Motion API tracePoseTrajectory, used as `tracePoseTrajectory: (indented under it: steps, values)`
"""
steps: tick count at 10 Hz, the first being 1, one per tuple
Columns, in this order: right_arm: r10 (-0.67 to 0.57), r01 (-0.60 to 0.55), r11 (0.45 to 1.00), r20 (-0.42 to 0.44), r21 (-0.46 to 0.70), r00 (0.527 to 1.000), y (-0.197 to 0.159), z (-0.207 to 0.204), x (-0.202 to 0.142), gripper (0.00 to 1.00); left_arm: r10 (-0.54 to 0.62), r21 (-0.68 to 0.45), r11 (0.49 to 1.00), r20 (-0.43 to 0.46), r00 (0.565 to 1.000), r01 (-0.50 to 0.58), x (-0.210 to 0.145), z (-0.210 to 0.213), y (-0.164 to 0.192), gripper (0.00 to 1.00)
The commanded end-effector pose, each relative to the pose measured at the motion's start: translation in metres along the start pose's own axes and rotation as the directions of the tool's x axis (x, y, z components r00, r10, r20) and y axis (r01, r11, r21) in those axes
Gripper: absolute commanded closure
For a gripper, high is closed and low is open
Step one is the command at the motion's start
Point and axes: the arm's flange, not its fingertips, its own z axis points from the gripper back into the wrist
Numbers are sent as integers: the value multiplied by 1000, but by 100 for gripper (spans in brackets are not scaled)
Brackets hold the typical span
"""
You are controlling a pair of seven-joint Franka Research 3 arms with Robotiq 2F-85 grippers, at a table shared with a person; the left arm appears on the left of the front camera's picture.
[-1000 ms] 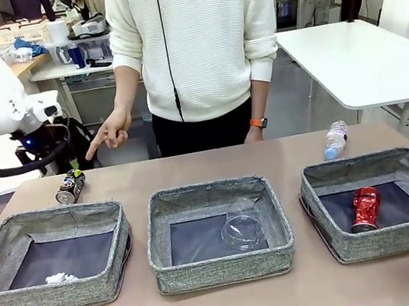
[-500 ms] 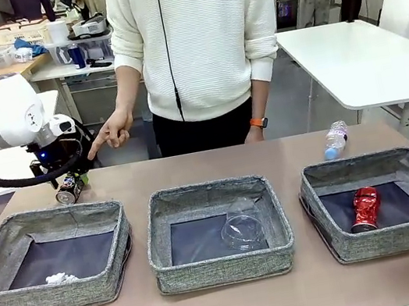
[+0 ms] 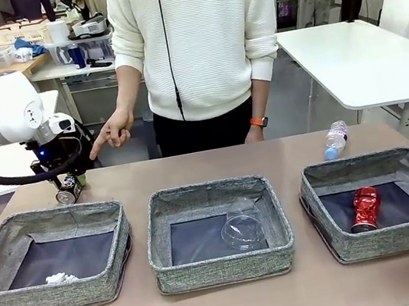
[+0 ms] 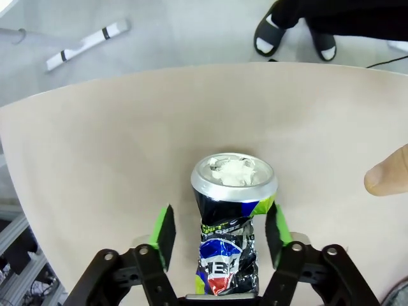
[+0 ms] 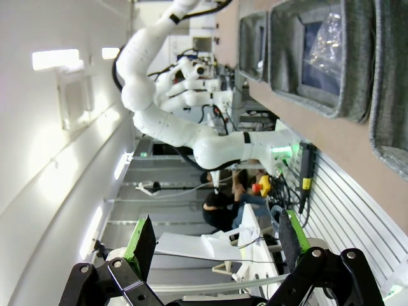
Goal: Sort the waste into the appropriate baskets.
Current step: Pick up the waste item pointed out by the person.
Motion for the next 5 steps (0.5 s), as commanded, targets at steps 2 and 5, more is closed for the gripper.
tracePoseTrajectory:
  steps: [2, 5]
  values:
    - [-16, 16, 1000, 8, 19, 1000, 7, 0, 2, 0, 5, -3, 1000, -11, 1000, -5, 1, 5, 0, 100]
    - [-16, 16, 1000, 8, 19, 1000, 7, 0, 2, 0, 10, 1, 1000, -16, 1000, -10, -2, 4, 1, 100]
